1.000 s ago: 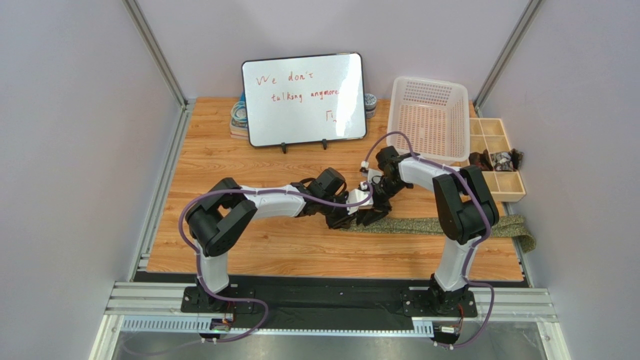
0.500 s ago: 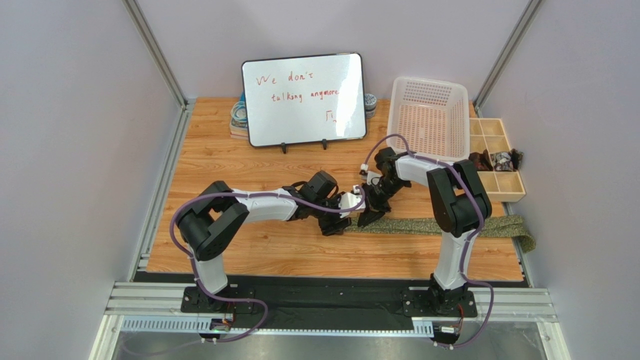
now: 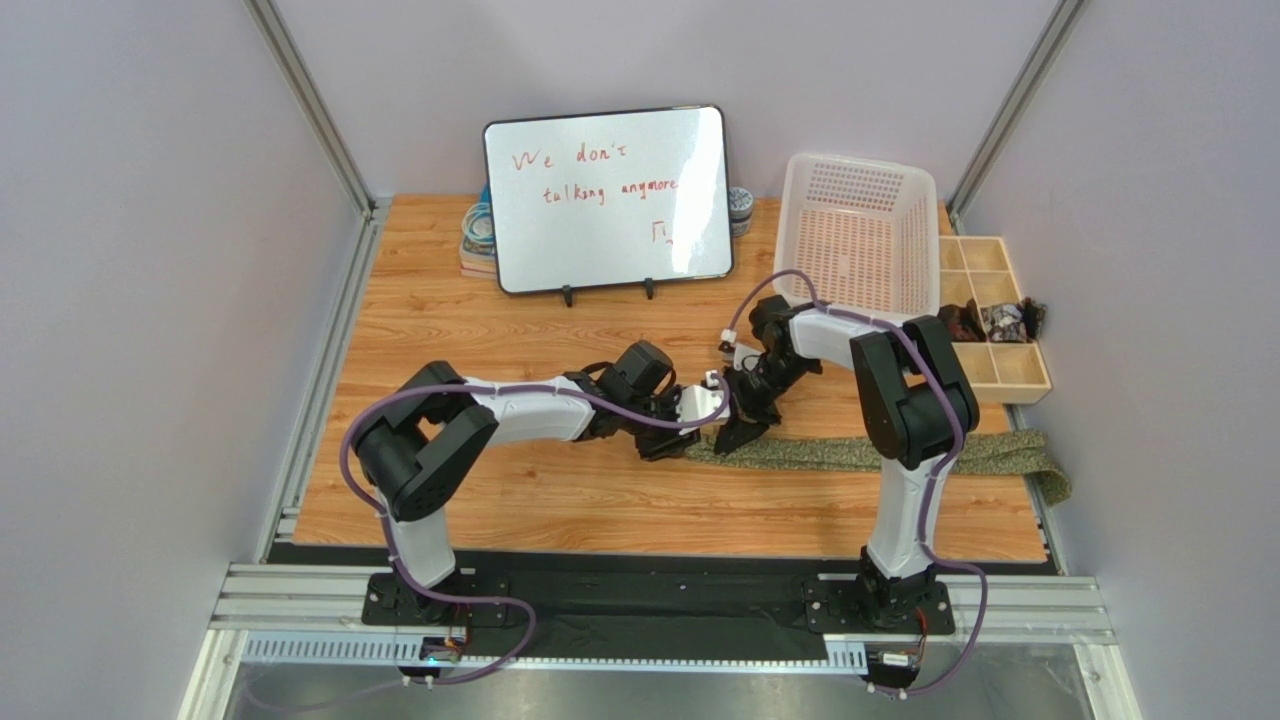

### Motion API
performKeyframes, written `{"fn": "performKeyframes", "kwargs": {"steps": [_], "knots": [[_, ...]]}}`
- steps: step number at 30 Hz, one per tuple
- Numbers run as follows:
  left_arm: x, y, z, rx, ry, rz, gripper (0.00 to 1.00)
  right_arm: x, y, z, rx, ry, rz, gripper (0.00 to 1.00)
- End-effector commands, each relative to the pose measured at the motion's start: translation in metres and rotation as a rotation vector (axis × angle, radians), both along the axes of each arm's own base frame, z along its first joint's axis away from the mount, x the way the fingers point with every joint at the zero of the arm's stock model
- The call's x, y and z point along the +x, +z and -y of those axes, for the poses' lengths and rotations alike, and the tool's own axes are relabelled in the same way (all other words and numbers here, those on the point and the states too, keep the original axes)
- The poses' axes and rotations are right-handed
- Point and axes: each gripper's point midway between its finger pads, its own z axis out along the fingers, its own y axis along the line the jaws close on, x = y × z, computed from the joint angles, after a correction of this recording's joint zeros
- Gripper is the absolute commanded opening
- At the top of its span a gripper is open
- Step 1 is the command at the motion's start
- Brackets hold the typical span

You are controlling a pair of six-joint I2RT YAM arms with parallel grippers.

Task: Roll the ties
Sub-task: Roll the tie at the center of the board.

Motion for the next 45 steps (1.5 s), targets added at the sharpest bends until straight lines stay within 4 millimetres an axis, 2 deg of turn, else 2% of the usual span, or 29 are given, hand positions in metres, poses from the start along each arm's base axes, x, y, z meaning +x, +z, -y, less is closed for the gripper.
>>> {"fn": "performKeyframes", "kwargs": {"steps": [1,3,8,19,24,29,33,36,38,45], "knots": [[-0.013,0.012,-0.004,-0.026,-0.012,-0.041,0.42,0.000,-0.038,0.015,-0.135,0.056,0.040,0.00],[-0.014,0.025,0.006,-0.067,-0.010,-0.058,0.42,0.000,-0.038,0.013,-0.133,0.056,0.038,0.00],[-0.018,0.036,0.020,-0.110,-0.028,-0.085,0.41,0.001,-0.037,0.009,-0.117,0.054,0.042,0.00],[-0.015,0.038,0.036,-0.141,-0.030,-0.080,0.40,0.000,-0.037,0.005,-0.103,0.054,0.036,0.00],[-0.012,0.032,0.045,-0.154,-0.045,-0.058,0.41,-0.001,-0.035,0.000,-0.068,0.052,0.029,0.00],[-0.007,0.018,0.051,-0.140,-0.047,-0.032,0.41,-0.003,-0.032,-0.006,-0.034,0.051,0.021,0.00],[-0.004,0.019,0.056,-0.149,-0.047,0.000,0.41,-0.004,-0.031,-0.008,-0.023,0.055,0.016,0.00],[-0.003,0.015,0.056,-0.133,-0.046,0.009,0.41,-0.004,-0.029,-0.010,-0.008,0.053,0.019,0.00],[-0.002,0.007,0.054,-0.103,-0.037,0.017,0.36,-0.001,-0.026,-0.012,0.002,0.050,0.026,0.00],[-0.009,-0.017,0.022,0.017,0.007,0.012,0.25,0.008,-0.001,-0.016,0.069,0.016,0.050,0.01]]}}
